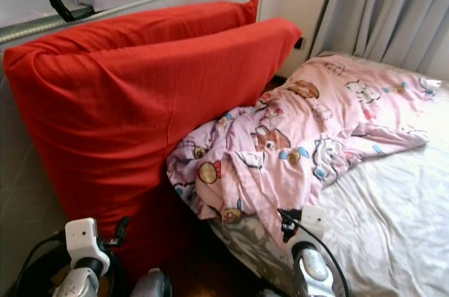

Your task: Clean up the room

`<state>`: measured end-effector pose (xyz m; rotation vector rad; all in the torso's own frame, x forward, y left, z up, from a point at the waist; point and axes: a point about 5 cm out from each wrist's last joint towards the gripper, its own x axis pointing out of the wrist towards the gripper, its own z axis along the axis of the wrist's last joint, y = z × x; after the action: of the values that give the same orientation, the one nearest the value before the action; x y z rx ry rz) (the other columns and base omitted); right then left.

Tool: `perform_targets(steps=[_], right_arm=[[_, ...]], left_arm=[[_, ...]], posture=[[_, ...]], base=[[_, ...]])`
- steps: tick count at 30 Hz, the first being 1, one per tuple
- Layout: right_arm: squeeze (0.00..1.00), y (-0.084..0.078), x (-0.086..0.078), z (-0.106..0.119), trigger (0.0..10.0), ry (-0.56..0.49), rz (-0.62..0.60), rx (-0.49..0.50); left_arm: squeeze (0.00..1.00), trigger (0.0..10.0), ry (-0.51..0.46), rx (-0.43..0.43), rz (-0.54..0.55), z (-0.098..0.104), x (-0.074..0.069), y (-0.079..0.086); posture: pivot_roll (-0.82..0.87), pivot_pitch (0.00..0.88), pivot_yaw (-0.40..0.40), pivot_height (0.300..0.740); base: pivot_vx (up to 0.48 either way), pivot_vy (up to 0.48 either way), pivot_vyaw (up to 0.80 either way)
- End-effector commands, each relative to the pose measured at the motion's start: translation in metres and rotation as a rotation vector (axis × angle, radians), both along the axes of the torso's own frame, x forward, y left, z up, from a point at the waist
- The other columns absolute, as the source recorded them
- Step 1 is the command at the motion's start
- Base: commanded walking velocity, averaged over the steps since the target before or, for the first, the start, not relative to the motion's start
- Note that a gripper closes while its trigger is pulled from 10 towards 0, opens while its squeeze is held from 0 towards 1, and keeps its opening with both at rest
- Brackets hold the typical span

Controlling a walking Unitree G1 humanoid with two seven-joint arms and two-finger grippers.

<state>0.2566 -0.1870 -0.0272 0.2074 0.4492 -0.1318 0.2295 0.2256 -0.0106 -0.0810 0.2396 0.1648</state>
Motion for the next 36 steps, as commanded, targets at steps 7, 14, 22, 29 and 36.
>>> perform_targets(steps=[7, 14, 22, 29, 36], right_arm=[[0.00, -0.0019, -0.0006, -0.0003, 10.0, 0.003, -0.005, -0.003], [0.00, -0.0019, -0.0006, -0.0003, 10.0, 0.003, -0.005, -0.003], [0.00, -0.0019, -0.0006, -0.0003, 10.0, 0.003, -0.005, -0.003], [0.00, -0.0018, 0.0009, -0.0002, 10.0, 0.017, -0.037, -0.004], [0.00, 0.0009, 0.0015, -0.0001, 10.0, 0.017, -0.031, -0.005]], left_arm=[[0.00, 10.0, -0.005, 0.003, -0.011, 0.0014, 0.0009, -0.0011], [0.00, 10.0, -0.005, 0.003, -0.011, 0.0014, 0.0009, -0.0011], [0.00, 10.0, -0.005, 0.003, -0.011, 0.0014, 0.0009, -0.0011], [0.00, 10.0, 0.017, 0.045, -0.062, -0.0001, -0.0037, -0.0045], [0.00, 10.0, 0.018, 0.045, -0.067, 0.0004, -0.0029, -0.0052]], posture=[[0.00, 0.000, -0.029, 0.630], [0.00, 0.000, -0.029, 0.630], [0.00, 0.000, -0.029, 0.630], [0.02, 0.053, -0.029, 0.630], [0.02, 0.044, -0.026, 0.630]], base=[[0.000, 0.000, 0.00], [0.000, 0.000, 0.00], [0.000, 0.000, 0.00], [0.242, 0.000, 0.00], [0.356, 0.000, 0.00]])
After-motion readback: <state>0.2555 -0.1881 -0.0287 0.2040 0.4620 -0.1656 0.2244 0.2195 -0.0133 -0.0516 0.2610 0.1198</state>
